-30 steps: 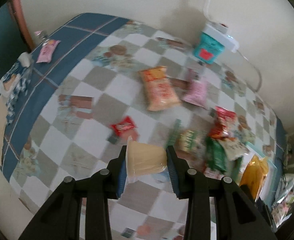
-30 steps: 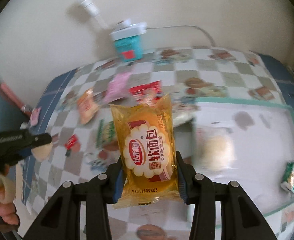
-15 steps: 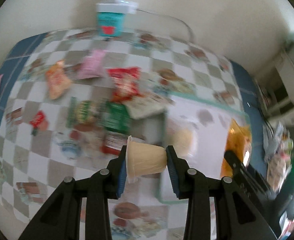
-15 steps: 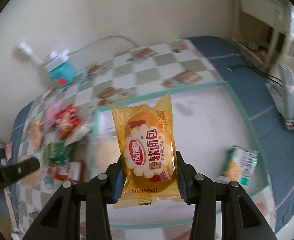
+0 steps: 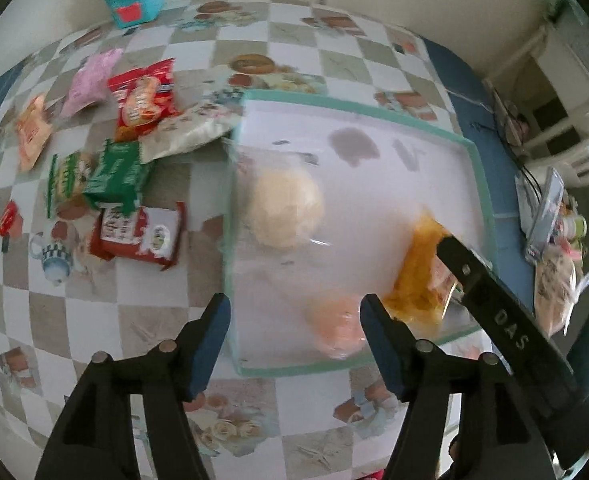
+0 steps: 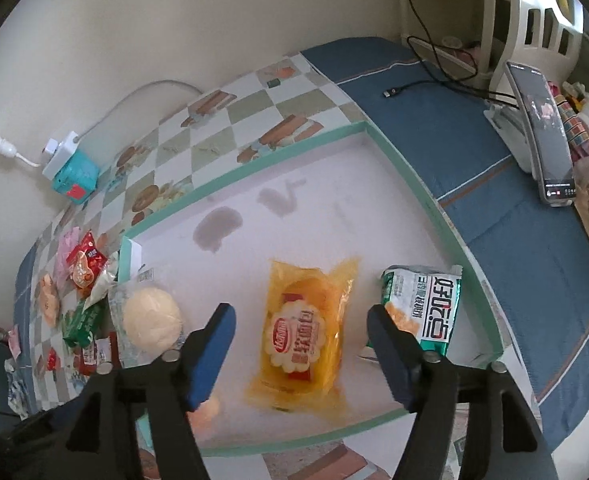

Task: Organize snacks
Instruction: 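Carry the bread bag and orange cup over the white tray and open both grippers, then withdraw both tools from the tray back toward the snack pile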

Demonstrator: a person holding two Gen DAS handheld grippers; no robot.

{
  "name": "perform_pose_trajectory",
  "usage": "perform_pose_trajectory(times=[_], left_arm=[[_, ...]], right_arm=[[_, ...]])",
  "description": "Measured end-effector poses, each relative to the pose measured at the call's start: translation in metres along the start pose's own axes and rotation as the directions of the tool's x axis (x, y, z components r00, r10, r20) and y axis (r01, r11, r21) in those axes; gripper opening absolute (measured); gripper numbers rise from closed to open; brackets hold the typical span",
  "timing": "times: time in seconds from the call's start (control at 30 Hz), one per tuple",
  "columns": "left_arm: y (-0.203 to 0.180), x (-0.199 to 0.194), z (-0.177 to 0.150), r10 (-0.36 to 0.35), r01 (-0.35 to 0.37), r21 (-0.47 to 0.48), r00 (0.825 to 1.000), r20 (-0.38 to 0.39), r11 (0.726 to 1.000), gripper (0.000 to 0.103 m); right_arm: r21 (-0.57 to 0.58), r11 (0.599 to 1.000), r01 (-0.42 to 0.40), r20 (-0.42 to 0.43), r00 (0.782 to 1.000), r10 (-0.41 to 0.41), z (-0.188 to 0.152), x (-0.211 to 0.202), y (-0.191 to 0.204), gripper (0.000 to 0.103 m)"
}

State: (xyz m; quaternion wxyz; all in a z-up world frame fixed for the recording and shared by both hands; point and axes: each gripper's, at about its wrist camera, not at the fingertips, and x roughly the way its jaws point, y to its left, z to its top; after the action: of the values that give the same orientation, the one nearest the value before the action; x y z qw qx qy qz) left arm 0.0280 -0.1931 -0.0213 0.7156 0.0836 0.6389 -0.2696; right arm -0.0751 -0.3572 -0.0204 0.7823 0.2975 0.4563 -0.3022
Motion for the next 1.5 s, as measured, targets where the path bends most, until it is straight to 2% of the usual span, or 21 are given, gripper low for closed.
perform_pose_trajectory(times=[0.07, 0.17, 0.23, 0.33, 0.5, 0.6, 0.8, 0.9, 1.1, 1.2, 1.4, 1.5], left_arm=[[0.016, -0.004, 0.004, 0.002, -0.001, -0.053, 1.000, 0.011, 0.999, 0.082], [0.046, -0.011, 0.010, 0.045, -0.039, -0.143, 0.998, 0.040, 0.989, 0.084], [0.068, -0.016, 0.014, 0.083, -0.069, -0.199, 0.995, 0.062, 0.978, 0.089], [0.102, -0.029, 0.017, 0.151, -0.117, -0.287, 0.984, 0.098, 0.951, 0.089], [0.152, -0.050, 0.019, 0.246, -0.172, -0.396, 0.958, 0.146, 0.902, 0.091], [0.167, -0.058, 0.020, 0.305, -0.213, -0.417, 0.938, 0.166, 0.883, 0.092], [0.190, -0.068, 0.024, 0.352, -0.241, -0.445, 0.918, 0.185, 0.863, 0.092], [0.201, -0.076, 0.025, 0.388, -0.268, -0.460, 0.901, 0.191, 0.847, 0.093], [0.227, -0.091, 0.025, 0.453, -0.314, -0.486, 0.869, 0.200, 0.816, 0.093], [0.244, -0.096, 0.026, 0.481, -0.334, -0.501, 0.854, 0.198, 0.799, 0.093], [0.275, -0.101, 0.027, 0.492, -0.332, -0.528, 0.849, 0.194, 0.782, 0.093], [0.295, -0.102, 0.026, 0.505, -0.336, -0.552, 0.843, 0.186, 0.763, 0.093]], right_arm=[[-0.008, 1.000, -0.003, -0.001, 1.000, 0.003, -0.002, 0.002, 0.003, 0.090], [-0.022, 1.000, -0.011, 0.001, 1.000, 0.011, -0.003, 0.004, 0.008, 0.103], [-0.027, 0.999, -0.022, 0.004, 1.000, 0.022, -0.004, 0.005, 0.011, 0.103], [-0.025, 0.998, -0.054, 0.010, 0.999, 0.054, -0.004, 0.004, 0.014, 0.103], [-0.032, 0.996, -0.085, 0.040, 0.996, 0.086, -0.004, -0.002, 0.024, 0.103], [-0.049, 0.994, -0.095, 0.077, 0.992, 0.099, -0.004, -0.011, 0.034, 0.103], [-0.084, 0.991, -0.104, 0.123, 0.986, 0.114, -0.005, -0.022, 0.052, 0.103], [-0.103, 0.988, -0.114, 0.131, 0.983, 0.128, -0.007, -0.026, 0.063, 0.103], [-0.145, 0.984, -0.103, 0.140, 0.982, 0.123, -0.012, -0.028, 0.086, 0.103], [-0.170, 0.984, -0.059, 0.144, 0.986, 0.084, -0.016, -0.027, 0.100, 0.103], [-0.258, 0.966, 0.006, 0.157, 0.987, 0.036, -0.020, -0.024, 0.137, 0.103], [-0.297, 0.955, 0.007, 0.173, 0.984, 0.046, -0.016, -0.028, 0.161, 0.103]])
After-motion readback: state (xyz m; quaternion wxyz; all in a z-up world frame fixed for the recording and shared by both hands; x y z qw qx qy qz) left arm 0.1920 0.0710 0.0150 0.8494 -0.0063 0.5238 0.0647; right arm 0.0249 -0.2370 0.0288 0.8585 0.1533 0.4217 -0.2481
